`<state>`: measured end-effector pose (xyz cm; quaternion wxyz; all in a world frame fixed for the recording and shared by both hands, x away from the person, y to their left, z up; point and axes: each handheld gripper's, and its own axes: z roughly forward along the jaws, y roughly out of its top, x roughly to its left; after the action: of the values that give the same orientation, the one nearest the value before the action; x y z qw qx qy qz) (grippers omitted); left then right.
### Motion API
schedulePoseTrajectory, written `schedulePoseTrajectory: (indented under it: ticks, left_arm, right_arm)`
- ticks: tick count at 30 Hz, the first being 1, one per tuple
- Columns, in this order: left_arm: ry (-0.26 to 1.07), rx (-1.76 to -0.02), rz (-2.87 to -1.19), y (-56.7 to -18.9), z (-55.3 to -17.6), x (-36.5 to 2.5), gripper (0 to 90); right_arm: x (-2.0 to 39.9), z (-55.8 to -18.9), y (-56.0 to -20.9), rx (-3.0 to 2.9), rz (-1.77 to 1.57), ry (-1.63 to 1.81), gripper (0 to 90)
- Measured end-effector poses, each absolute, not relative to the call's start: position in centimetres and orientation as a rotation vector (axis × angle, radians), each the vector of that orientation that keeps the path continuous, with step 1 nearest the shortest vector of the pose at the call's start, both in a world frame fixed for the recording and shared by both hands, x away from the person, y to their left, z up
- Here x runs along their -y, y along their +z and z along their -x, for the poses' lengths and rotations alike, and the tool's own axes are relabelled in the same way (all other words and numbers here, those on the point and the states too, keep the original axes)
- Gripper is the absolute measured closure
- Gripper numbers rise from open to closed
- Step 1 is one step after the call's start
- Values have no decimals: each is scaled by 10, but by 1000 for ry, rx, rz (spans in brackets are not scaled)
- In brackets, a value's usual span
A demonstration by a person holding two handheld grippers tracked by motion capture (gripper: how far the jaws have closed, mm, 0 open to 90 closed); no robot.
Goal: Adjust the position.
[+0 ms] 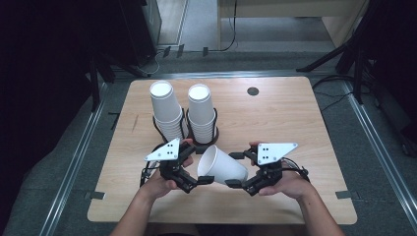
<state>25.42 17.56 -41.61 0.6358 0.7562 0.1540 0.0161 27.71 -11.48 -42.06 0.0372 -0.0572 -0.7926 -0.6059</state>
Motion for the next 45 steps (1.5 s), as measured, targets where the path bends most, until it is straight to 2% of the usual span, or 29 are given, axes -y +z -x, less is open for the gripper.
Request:
schedulePoseTrajectory:
  ticks: [45]
  left_arm:
    - [60,-337,-1782,-409,-255,-175,94]
  right_arm:
    - [117,-278,-420,2453,209,-1840,215]
